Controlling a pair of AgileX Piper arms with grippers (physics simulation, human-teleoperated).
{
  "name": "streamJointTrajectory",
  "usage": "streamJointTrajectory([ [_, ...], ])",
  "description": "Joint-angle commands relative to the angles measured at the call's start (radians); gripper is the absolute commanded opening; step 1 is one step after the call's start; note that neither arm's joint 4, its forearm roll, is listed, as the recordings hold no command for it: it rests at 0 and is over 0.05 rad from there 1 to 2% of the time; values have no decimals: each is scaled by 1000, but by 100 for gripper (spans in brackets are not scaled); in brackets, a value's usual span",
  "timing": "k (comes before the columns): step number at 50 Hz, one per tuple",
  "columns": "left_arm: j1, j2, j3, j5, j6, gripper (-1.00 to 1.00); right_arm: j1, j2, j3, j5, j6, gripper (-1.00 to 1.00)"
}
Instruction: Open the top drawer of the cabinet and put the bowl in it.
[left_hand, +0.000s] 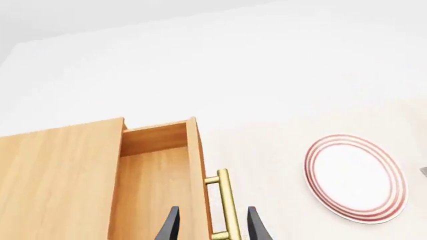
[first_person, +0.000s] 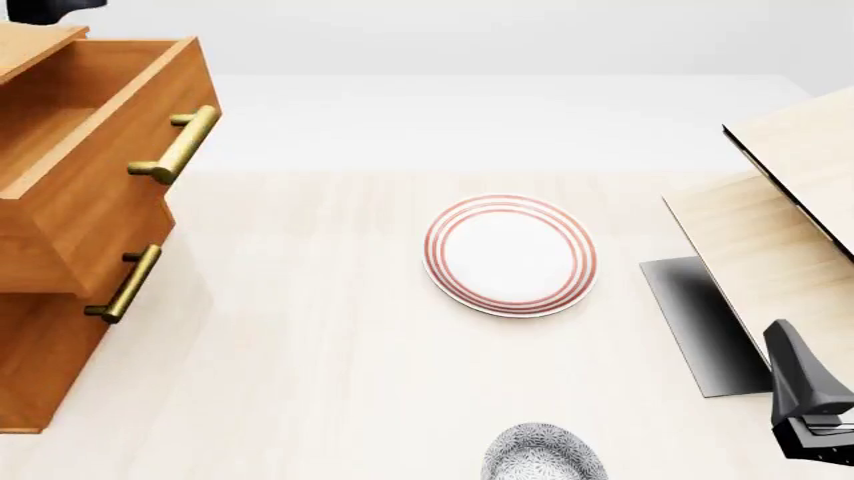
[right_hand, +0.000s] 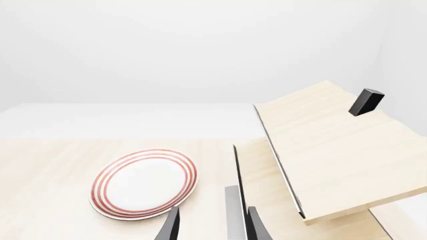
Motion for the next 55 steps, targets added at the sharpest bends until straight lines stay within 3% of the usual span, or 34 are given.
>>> streamJointTrajectory([
  [1,12,86,-36,51,-74,100,0,-8,1,7,0,100],
  [2,29,84,-30,55,-43,100,0,-8,1,7,0,100],
  [15,49,138,-69,103,-87,100,0,-8,1,7,0,100],
  [30,61,187,-79,164,-70,100,0,-9,1,7,0,100],
  [42,45,189,-94,168,-124,100,0,-9,1,7,0,100],
  [55,21,195,-53,124,-163,100,0,-9,1,7,0,100],
])
